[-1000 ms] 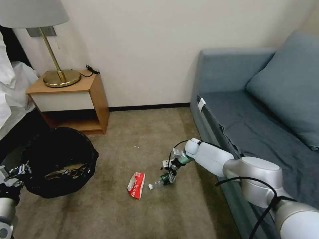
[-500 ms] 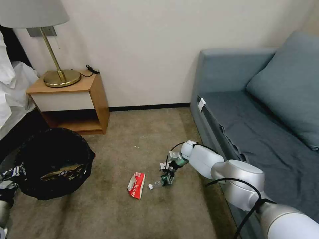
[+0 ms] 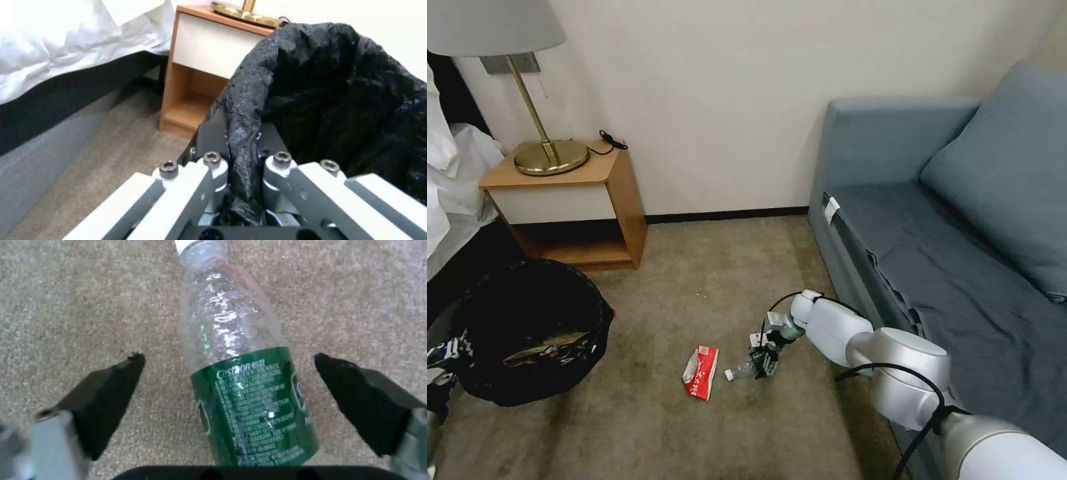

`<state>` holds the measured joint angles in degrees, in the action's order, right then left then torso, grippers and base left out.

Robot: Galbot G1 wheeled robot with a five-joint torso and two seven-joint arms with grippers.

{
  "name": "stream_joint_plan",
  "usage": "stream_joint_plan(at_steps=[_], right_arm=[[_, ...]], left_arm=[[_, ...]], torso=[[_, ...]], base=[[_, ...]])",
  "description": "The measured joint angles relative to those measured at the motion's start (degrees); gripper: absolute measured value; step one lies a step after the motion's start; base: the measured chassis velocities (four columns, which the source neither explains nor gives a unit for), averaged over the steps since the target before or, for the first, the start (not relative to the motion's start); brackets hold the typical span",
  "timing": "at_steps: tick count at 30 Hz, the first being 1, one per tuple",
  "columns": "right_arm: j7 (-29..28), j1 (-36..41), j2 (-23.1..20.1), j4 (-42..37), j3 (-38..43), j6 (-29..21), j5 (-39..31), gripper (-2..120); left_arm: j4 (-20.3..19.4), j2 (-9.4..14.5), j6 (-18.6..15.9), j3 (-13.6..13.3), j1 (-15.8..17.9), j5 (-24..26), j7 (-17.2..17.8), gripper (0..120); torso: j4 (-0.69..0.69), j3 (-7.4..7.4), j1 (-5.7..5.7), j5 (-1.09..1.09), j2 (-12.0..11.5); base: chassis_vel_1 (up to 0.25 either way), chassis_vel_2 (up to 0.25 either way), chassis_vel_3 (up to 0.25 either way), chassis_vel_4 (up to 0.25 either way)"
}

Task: Pick up the trash bin, then pick up the garbage on the floor and place it into the trash bin.

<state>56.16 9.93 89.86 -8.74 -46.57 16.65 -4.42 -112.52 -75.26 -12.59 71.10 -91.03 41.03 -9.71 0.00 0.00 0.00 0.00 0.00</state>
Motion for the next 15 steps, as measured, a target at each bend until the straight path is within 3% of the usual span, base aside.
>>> stream_joint_plan(at_steps=[6,10,15], right_arm=[[0.4,0.0,0.3,0.8,1.2,0.2,1.5,88],[0.3,0.0,0.6,1.5,1.8,0.1,2.4,64],[-0.4,0.2,0.9,1.6,1.9,0.0,2.6,51]], left_arm=[[-0.1,-0.1,0.1,0.3,-0.3,0.0,-0.1,4],[-0.2,0.0,0.2,1.2,-0.9,0.6,-0.4,4],[-0.2,-0.1,0.3,1.5,-1.3,0.6,-0.5,4]], torso=[[0.0,0.0,0.0,0.0,0.0],[0.0,0.0,0.0,0.0,0.0],[0.0,0.0,0.0,0.0,0.0]], base=[[0.0,0.0,0.0,0.0],[0.0,0.0,0.0,0.0],[0.0,0.0,0.0,0.0]])
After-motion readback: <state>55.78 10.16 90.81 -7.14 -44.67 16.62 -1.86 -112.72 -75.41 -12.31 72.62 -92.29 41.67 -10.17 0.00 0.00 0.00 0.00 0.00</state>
